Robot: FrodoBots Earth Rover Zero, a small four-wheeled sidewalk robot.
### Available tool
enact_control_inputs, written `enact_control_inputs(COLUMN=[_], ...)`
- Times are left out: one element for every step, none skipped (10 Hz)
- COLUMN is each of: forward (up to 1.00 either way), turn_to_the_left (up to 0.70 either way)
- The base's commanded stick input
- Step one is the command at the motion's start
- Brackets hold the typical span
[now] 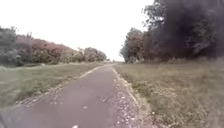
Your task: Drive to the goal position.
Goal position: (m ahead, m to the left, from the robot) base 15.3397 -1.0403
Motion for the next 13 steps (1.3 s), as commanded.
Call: enact_control_inputs(forward=[0.70, 0.70, 0.70, 0.70, 0.70, 0.73, 0.79, 0.85, 0.85, 0.85, 0.85, 0.85, 0.85], turn_to_the_left=[0.35, 0.25, 0.13, 0.00, 0.00, 0.00, 0.00, 0.00, 0.00, 0.00, 0.00, 0.00, 0.00])
